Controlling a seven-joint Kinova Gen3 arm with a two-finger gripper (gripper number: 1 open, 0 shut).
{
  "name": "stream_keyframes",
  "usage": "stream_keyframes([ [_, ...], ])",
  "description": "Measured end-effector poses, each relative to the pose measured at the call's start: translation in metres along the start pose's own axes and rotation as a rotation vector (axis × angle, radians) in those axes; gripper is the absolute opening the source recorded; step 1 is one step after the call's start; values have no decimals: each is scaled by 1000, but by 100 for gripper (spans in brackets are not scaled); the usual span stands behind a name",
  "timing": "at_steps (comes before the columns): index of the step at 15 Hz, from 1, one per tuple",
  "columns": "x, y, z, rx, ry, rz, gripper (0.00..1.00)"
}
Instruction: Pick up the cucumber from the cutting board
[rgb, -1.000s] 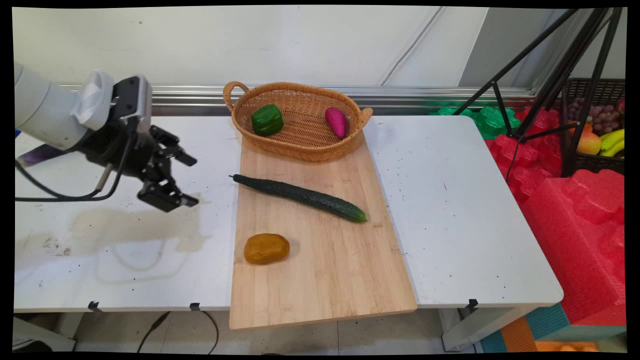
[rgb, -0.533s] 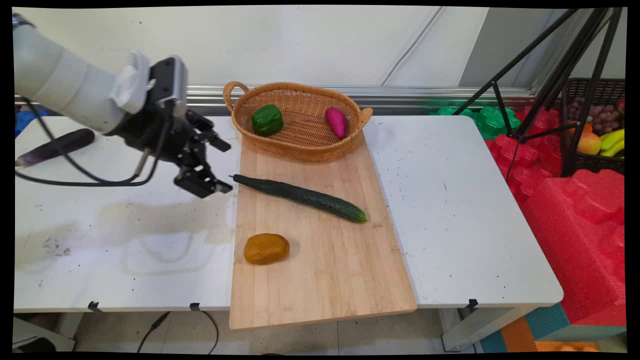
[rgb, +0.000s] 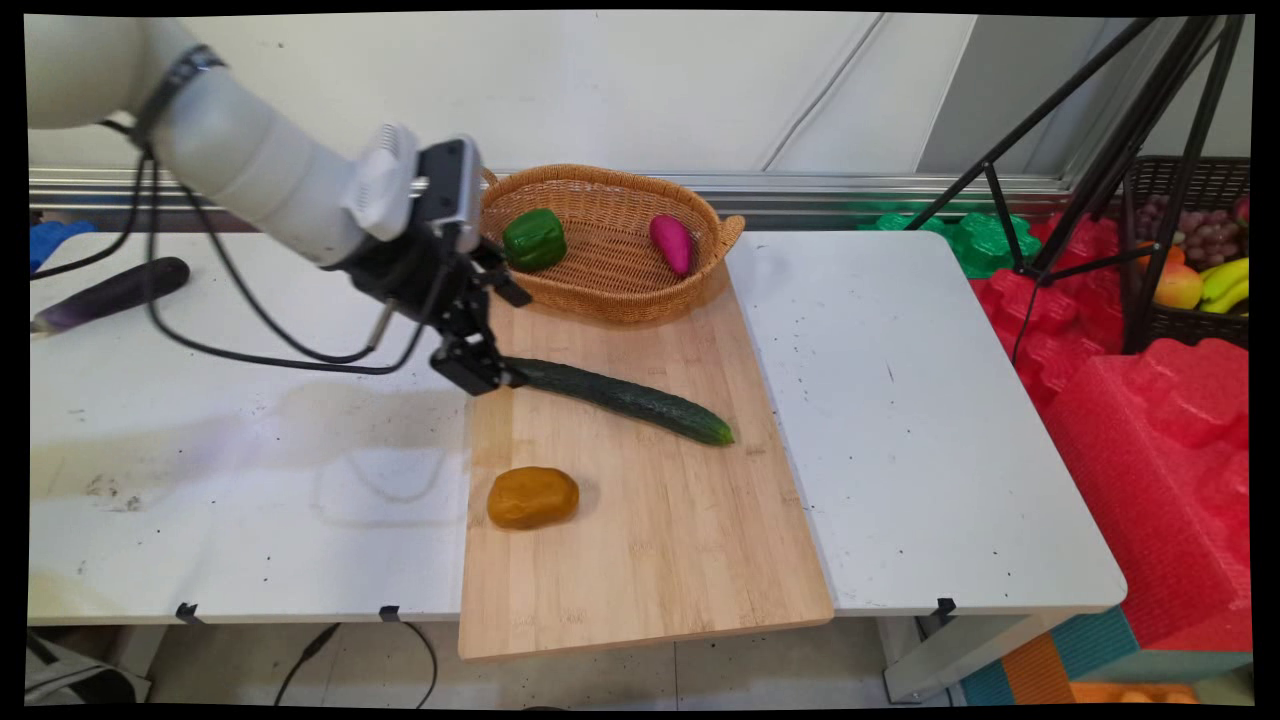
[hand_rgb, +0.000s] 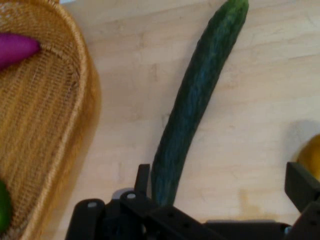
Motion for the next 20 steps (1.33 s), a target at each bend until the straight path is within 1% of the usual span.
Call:
stream_keyframes([
  [2, 7, -5, 16, -14, -11, 25, 100],
  [6, 19, -16, 57, -52, -40, 76, 100],
  [13, 27, -33, 111, -100, -83, 159, 100],
  [17, 31, -39, 134, -127, -93, 202, 100],
  [20, 34, -41, 145, -138, -97, 224, 100],
])
